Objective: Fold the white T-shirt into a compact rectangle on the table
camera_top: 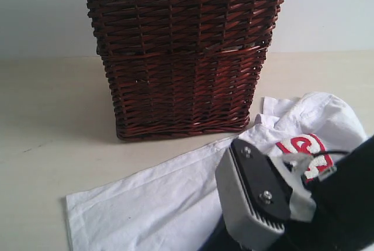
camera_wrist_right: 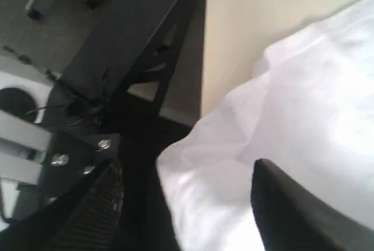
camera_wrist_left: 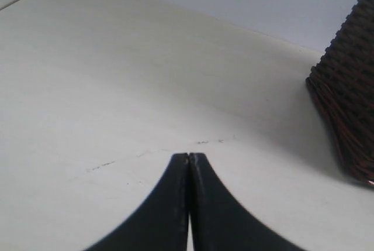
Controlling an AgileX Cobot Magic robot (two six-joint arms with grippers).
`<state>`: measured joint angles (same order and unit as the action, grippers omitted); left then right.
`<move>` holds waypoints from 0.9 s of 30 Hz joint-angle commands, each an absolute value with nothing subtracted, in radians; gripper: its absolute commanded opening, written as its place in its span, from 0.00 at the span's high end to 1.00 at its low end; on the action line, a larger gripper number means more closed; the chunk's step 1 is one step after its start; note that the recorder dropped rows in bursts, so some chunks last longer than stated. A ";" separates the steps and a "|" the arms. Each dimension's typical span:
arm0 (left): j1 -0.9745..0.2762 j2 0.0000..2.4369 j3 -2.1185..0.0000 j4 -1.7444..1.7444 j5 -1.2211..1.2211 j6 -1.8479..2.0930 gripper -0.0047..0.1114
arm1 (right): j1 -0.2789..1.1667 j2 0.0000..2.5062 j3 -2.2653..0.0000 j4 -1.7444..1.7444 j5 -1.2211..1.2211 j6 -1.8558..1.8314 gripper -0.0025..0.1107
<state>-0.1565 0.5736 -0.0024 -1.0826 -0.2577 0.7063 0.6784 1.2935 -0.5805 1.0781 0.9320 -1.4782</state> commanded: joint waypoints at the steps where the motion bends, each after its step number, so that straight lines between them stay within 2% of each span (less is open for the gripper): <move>1: -0.162 0.577 0.000 -1.084 -0.261 0.702 0.96 | 0.672 1.234 -0.702 0.846 0.750 -1.440 0.47; 4: -0.162 0.577 0.000 -1.084 -0.261 0.702 0.96 | 0.662 1.226 -0.736 0.332 0.543 -0.966 0.48; 7: -0.162 0.577 0.000 -1.084 -0.261 0.702 0.96 | 0.610 1.237 -0.707 -0.098 0.546 -0.467 0.48; 9: -0.162 0.577 0.000 -1.084 -0.261 0.702 0.96 | 0.559 1.245 -0.672 -0.263 0.573 -0.336 0.48; 15: -0.162 0.577 0.000 -1.084 -0.261 0.702 0.96 | 0.358 1.247 -0.576 -0.202 0.605 -0.380 0.48; 18: -0.162 0.577 0.000 -1.084 -0.261 0.702 0.96 | 0.266 1.255 -0.550 -0.064 0.618 -0.516 0.48; 22: -0.162 0.577 0.000 -1.084 -0.261 0.702 0.96 | 0.236 1.325 -0.518 0.133 0.631 -0.728 0.48; 27: -0.162 0.577 0.000 -1.084 -0.261 0.702 0.96 | 0.236 1.468 -0.517 0.268 0.449 -0.757 0.49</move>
<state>-0.1565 0.5736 -0.0024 -1.0826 -0.2577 0.7063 0.2420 1.4044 -0.5182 0.1946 0.5652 -0.7308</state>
